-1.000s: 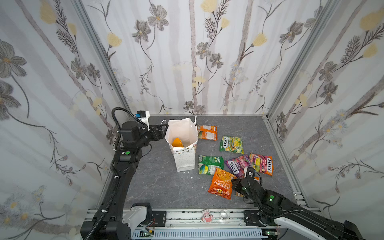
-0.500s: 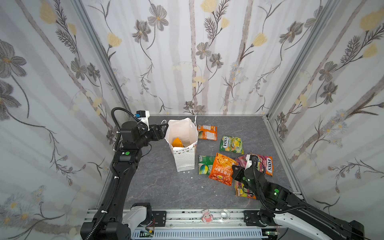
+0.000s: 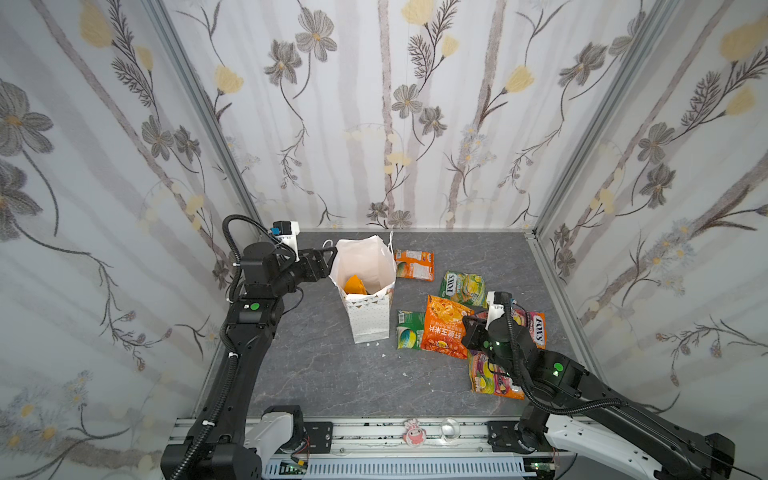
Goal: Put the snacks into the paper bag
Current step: 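Lift the orange chip bag with the right gripper toward the bag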
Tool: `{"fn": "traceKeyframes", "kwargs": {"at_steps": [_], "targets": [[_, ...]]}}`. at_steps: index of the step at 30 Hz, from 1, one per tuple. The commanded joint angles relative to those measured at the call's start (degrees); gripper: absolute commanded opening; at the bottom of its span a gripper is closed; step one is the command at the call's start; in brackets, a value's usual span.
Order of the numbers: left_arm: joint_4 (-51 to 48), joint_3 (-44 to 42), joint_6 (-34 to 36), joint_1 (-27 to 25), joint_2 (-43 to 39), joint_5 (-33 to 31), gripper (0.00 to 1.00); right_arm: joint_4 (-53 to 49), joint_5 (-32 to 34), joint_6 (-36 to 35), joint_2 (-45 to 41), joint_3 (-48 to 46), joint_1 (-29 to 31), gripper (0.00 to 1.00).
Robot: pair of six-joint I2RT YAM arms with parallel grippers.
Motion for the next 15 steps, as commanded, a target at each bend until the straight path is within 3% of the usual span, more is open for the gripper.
{"fn": "traceKeyframes", "kwargs": {"at_steps": [1,6,15], "targets": [[2.3,-0.2,-0.4,0.0,0.0,0.7,0.82,-1.7,-0.8,-4.7,0.7,3.3,0.1,0.00],[2.5,-0.2,-0.5,0.0,-0.2,1.0,0.82,-6.7,-2.1,-9.8,4.7,13.9,0.0,0.00],[2.5,-0.3,-0.4,0.0,-0.1,0.9,0.82,-6.1,-7.1,-14.7,11.8,22.0,0.1,0.00]]}}
